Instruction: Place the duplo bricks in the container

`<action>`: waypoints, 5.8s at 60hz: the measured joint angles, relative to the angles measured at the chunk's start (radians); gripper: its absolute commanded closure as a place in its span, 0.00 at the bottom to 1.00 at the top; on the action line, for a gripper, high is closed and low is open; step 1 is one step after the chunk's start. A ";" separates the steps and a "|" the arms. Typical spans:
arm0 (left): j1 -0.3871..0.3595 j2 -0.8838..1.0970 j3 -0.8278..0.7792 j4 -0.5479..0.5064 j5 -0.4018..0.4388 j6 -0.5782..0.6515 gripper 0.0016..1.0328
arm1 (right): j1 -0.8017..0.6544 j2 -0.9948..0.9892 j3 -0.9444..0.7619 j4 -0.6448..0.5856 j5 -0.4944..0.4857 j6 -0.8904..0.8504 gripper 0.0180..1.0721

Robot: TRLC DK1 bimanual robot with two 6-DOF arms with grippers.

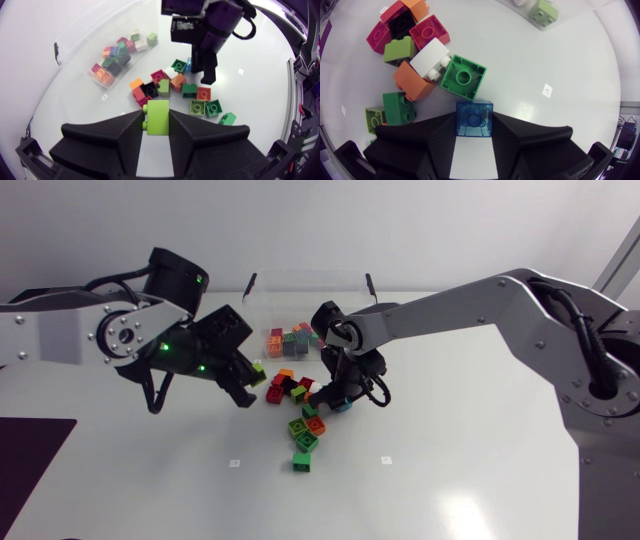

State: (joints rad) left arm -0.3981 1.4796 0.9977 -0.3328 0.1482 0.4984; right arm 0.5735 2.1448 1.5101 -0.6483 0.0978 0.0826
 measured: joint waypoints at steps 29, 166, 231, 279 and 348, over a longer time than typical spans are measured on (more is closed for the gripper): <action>0.066 0.197 0.319 0.101 0.011 -0.087 0.76 | -0.078 -0.164 0.102 -0.076 0.004 -0.001 0.73; 0.041 0.299 0.086 0.068 0.055 -0.084 0.07 | -0.164 0.105 0.681 0.017 -0.070 -0.001 0.10; -0.054 0.529 0.233 0.114 -0.207 -0.297 0.32 | -0.106 -0.582 -0.391 0.277 -0.075 -0.019 0.10; -0.035 0.498 0.150 0.124 -0.207 -0.289 0.76 | -0.172 -0.268 -0.351 0.369 -0.398 -0.617 0.06; -0.035 -0.034 0.060 0.045 -0.187 -0.183 0.76 | -0.167 -0.009 -0.139 0.360 -0.506 -0.817 0.51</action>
State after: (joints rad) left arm -0.4332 1.4456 1.0576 -0.2874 -0.0387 0.3149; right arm 0.4068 2.1361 1.3708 -0.2878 -0.4084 -0.7341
